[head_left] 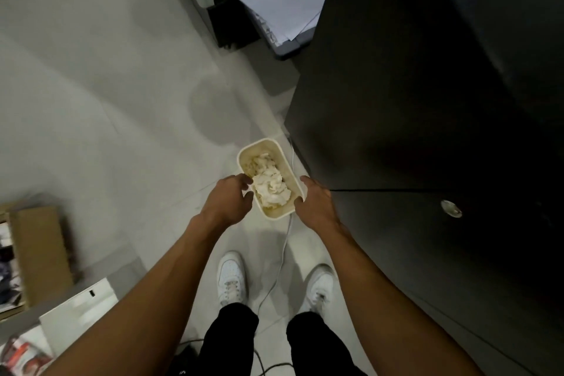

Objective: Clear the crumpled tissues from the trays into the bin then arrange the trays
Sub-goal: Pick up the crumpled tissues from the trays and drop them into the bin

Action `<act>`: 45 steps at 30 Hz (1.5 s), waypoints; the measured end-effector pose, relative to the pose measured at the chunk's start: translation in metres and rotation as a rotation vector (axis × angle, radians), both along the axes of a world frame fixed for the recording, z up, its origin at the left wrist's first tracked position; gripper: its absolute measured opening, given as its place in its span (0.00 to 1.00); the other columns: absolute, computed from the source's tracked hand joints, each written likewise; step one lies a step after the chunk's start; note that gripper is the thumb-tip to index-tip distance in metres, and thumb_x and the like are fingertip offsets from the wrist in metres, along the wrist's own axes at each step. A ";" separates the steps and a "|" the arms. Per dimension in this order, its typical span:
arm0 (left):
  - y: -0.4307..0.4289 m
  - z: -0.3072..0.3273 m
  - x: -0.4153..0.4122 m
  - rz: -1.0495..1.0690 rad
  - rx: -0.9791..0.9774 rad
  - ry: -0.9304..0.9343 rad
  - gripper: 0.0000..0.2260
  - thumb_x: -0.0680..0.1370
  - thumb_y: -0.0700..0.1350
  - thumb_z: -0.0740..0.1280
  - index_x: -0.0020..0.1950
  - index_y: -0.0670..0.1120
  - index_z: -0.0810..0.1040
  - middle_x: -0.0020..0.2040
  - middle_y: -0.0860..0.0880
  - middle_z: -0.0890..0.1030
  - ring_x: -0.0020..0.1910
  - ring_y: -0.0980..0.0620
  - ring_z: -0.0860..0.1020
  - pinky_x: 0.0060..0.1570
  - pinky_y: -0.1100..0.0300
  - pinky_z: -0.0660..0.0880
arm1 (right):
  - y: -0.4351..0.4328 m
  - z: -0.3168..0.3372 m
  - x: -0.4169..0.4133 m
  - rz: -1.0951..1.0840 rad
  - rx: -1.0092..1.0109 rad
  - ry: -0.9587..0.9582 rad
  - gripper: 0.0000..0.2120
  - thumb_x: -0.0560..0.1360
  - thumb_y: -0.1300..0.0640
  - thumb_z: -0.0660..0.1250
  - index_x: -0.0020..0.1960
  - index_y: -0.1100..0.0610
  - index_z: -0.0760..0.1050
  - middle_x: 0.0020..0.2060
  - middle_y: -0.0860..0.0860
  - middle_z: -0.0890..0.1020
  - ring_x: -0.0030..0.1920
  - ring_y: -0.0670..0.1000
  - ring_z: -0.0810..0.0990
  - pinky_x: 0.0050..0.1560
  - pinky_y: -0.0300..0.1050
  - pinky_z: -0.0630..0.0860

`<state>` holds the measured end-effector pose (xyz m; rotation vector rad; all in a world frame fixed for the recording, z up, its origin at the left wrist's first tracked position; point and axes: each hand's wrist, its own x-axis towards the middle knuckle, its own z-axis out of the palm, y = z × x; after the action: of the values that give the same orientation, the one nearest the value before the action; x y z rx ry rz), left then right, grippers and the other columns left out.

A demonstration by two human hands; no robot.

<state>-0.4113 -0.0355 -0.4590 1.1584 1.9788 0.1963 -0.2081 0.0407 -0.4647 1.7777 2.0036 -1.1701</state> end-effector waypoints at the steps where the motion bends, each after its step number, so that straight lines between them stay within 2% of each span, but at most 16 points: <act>1: 0.001 0.017 0.002 0.001 0.017 -0.003 0.16 0.79 0.44 0.68 0.66 0.45 0.79 0.56 0.47 0.84 0.53 0.46 0.81 0.56 0.52 0.78 | -0.001 0.017 -0.001 -0.007 0.010 0.008 0.28 0.79 0.57 0.66 0.78 0.54 0.64 0.73 0.55 0.72 0.73 0.56 0.69 0.70 0.47 0.69; 9: 0.006 0.175 0.020 0.034 0.166 -0.062 0.14 0.79 0.45 0.68 0.65 0.46 0.80 0.55 0.49 0.85 0.50 0.50 0.82 0.55 0.54 0.79 | -0.021 0.177 -0.001 -0.145 0.082 0.151 0.28 0.79 0.57 0.68 0.77 0.53 0.67 0.72 0.53 0.73 0.73 0.56 0.71 0.69 0.51 0.72; 14: 0.009 0.262 0.036 0.026 0.249 -0.131 0.13 0.80 0.44 0.68 0.65 0.47 0.79 0.56 0.49 0.83 0.51 0.51 0.81 0.48 0.59 0.77 | -0.033 0.269 0.010 -0.267 0.203 0.267 0.27 0.77 0.60 0.68 0.75 0.53 0.70 0.70 0.52 0.76 0.71 0.54 0.72 0.73 0.53 0.71; 19: 0.022 0.336 0.060 -0.020 0.308 -0.181 0.12 0.81 0.43 0.67 0.64 0.49 0.79 0.53 0.53 0.81 0.51 0.55 0.79 0.51 0.64 0.71 | -0.041 0.348 0.034 -0.378 0.360 0.336 0.24 0.77 0.59 0.69 0.73 0.51 0.73 0.66 0.48 0.78 0.69 0.50 0.74 0.71 0.51 0.72; 23: 0.037 0.384 0.088 -0.086 0.417 -0.212 0.12 0.80 0.43 0.69 0.63 0.50 0.80 0.52 0.54 0.82 0.52 0.56 0.81 0.54 0.63 0.75 | -0.042 0.397 0.060 -0.449 0.465 0.363 0.24 0.76 0.57 0.70 0.72 0.48 0.73 0.64 0.46 0.79 0.67 0.49 0.76 0.69 0.53 0.74; 25: 0.046 0.404 0.108 -0.129 0.464 -0.231 0.12 0.79 0.43 0.69 0.62 0.50 0.81 0.50 0.54 0.83 0.51 0.57 0.81 0.55 0.64 0.75 | -0.043 0.420 0.078 -0.482 0.517 0.375 0.24 0.77 0.58 0.70 0.72 0.49 0.74 0.64 0.46 0.80 0.65 0.48 0.76 0.68 0.51 0.75; 29: 0.059 0.438 0.152 -0.240 0.517 -0.261 0.12 0.79 0.42 0.70 0.63 0.48 0.80 0.51 0.53 0.82 0.49 0.59 0.80 0.46 0.74 0.70 | -0.047 0.459 0.120 -0.544 0.591 0.411 0.23 0.77 0.58 0.71 0.72 0.52 0.74 0.62 0.48 0.80 0.63 0.46 0.77 0.66 0.46 0.76; 31: 0.062 0.454 0.174 -0.298 0.531 -0.275 0.12 0.80 0.42 0.69 0.63 0.48 0.79 0.51 0.53 0.82 0.48 0.60 0.79 0.43 0.74 0.70 | -0.048 0.472 0.143 -0.589 0.643 0.410 0.23 0.76 0.58 0.71 0.71 0.52 0.75 0.60 0.48 0.81 0.61 0.46 0.78 0.65 0.47 0.77; 34: 0.069 0.474 0.211 -0.351 0.562 -0.292 0.12 0.80 0.42 0.69 0.63 0.49 0.79 0.51 0.53 0.82 0.48 0.60 0.79 0.48 0.70 0.75 | -0.051 0.489 0.179 -0.637 0.706 0.381 0.23 0.76 0.58 0.71 0.70 0.53 0.76 0.59 0.48 0.82 0.59 0.47 0.79 0.63 0.46 0.77; 39: 0.082 0.496 0.284 -0.441 0.611 -0.330 0.12 0.80 0.42 0.70 0.63 0.48 0.80 0.51 0.52 0.82 0.46 0.60 0.80 0.41 0.77 0.71 | -0.057 0.509 0.248 -0.729 0.765 0.379 0.23 0.75 0.58 0.71 0.69 0.53 0.76 0.58 0.48 0.83 0.61 0.46 0.80 0.66 0.47 0.76; 45: 0.098 0.513 0.377 -0.520 0.624 -0.390 0.11 0.79 0.42 0.69 0.61 0.48 0.80 0.50 0.53 0.83 0.44 0.59 0.81 0.43 0.78 0.72 | -0.057 0.522 0.335 -0.818 0.811 0.338 0.22 0.75 0.58 0.71 0.68 0.52 0.77 0.57 0.47 0.84 0.58 0.47 0.81 0.64 0.46 0.77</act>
<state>-0.0342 0.0622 0.0544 1.8229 1.2440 0.7373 0.1265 -0.0159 0.0570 3.2061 2.1614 -0.8956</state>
